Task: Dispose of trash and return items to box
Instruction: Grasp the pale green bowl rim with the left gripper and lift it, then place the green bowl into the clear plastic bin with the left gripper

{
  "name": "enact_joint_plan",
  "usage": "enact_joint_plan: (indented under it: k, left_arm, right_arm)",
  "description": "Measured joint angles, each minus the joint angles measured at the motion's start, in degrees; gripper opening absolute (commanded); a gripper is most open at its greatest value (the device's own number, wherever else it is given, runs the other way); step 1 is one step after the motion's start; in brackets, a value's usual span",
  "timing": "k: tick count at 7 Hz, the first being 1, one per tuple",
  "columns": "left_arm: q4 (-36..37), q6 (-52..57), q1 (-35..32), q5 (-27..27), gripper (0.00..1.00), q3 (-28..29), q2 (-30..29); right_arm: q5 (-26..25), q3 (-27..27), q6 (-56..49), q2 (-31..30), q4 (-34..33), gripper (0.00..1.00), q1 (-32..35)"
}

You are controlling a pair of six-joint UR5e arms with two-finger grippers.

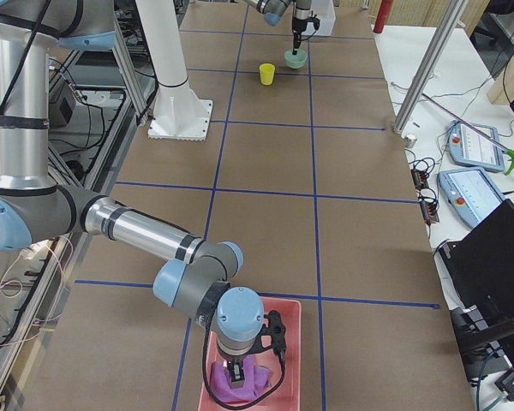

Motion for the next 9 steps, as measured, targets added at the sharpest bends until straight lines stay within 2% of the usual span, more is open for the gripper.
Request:
enact_joint_plan:
  k: [1,2,3,4,6,7,9]
  left_arm:
    - [7.0,14.1,-6.8,-0.6,0.00,3.0,-1.3]
    - [12.3,27.2,-13.6,-0.9,0.00,9.5,-3.9]
    - [14.7,36.2,-18.3,-1.0,0.00,17.8,-6.6]
    - [15.2,40.4,-21.0,-1.0,0.00,25.2,-9.0]
    - [10.2,40.3,-22.2,-0.9,0.00,35.8,-10.5]
    - [4.1,37.6,-21.8,-0.6,0.00,41.1,-10.6]
    - [-5.0,32.4,-20.5,0.7,0.00,47.0,-10.7]
  right_arm:
    - [0.0,0.0,0.2,0.0,0.7,1.00,0.0]
    - [0.0,0.0,0.8,0.0,1.8,1.00,0.0]
    - [0.2,0.0,1.2,0.0,2.6,1.00,0.0]
    - [0.5,0.0,1.3,-0.1,3.0,1.00,0.0]
    - [0.8,0.1,1.4,-0.1,3.2,1.00,0.0]
    - [0.8,0.1,1.4,-0.2,3.2,1.00,0.0]
    - [0.9,0.0,1.4,-0.2,3.2,1.00,0.0]
